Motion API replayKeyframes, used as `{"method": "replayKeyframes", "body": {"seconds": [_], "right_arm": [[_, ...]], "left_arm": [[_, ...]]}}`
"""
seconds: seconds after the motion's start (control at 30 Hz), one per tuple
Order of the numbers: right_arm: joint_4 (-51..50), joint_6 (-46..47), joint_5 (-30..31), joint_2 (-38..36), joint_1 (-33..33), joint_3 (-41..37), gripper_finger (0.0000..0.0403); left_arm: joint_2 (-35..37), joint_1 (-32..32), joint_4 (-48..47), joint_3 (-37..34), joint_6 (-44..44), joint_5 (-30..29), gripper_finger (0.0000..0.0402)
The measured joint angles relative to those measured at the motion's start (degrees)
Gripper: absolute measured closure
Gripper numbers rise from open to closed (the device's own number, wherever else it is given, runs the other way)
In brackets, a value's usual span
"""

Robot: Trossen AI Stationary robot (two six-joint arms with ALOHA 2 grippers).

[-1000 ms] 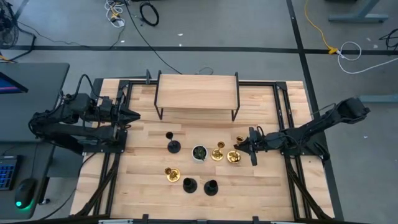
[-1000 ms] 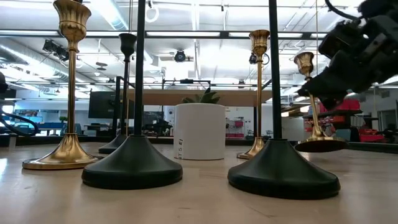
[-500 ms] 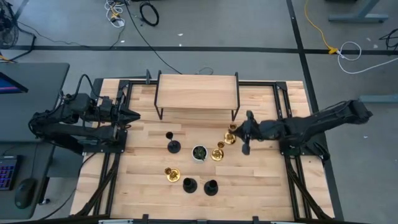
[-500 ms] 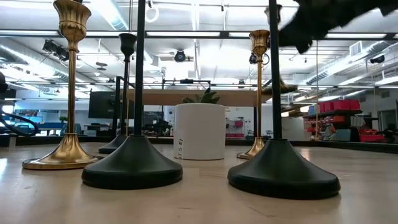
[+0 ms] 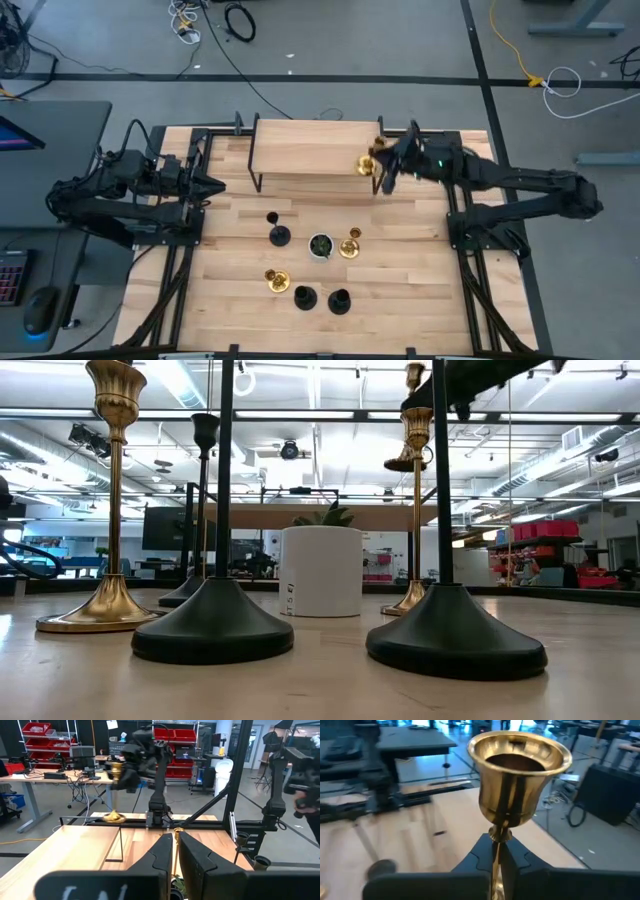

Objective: Pick & Place candle stick holders
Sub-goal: Put the right golden candle holder on the shelf

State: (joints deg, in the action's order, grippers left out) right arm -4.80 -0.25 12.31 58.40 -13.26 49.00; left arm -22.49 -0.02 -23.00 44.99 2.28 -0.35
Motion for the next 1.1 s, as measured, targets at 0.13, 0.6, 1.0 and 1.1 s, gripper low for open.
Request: {"method": "replayKeyframes", "body": {"seconds": [0.13,0.6,1.0,1.1], "right_arm": [[2.97,-0.92,-8.91,4.03,-10.85,2.41,0.0399],[5.22,-3.27,-20.94,19.68,-26.91,9.06,0.0399],[5.69,-3.33,-22.38,21.21,-30.07,9.06,0.0399],[5.51,-3.33,-22.38,21.21,-30.07,9.05,0.0399]], "left_arm": [[-0.01,-0.01,0.14,0.00,-0.04,-1.32,0.0367],[-0.01,-0.01,0.09,-0.02,-0.02,-2.61,0.0367],[0.01,-0.01,0.07,-0.02,-0.02,-2.58,0.0367],[0.01,-0.01,0.07,-0.02,-0.04,-2.58,0.0367]]}}
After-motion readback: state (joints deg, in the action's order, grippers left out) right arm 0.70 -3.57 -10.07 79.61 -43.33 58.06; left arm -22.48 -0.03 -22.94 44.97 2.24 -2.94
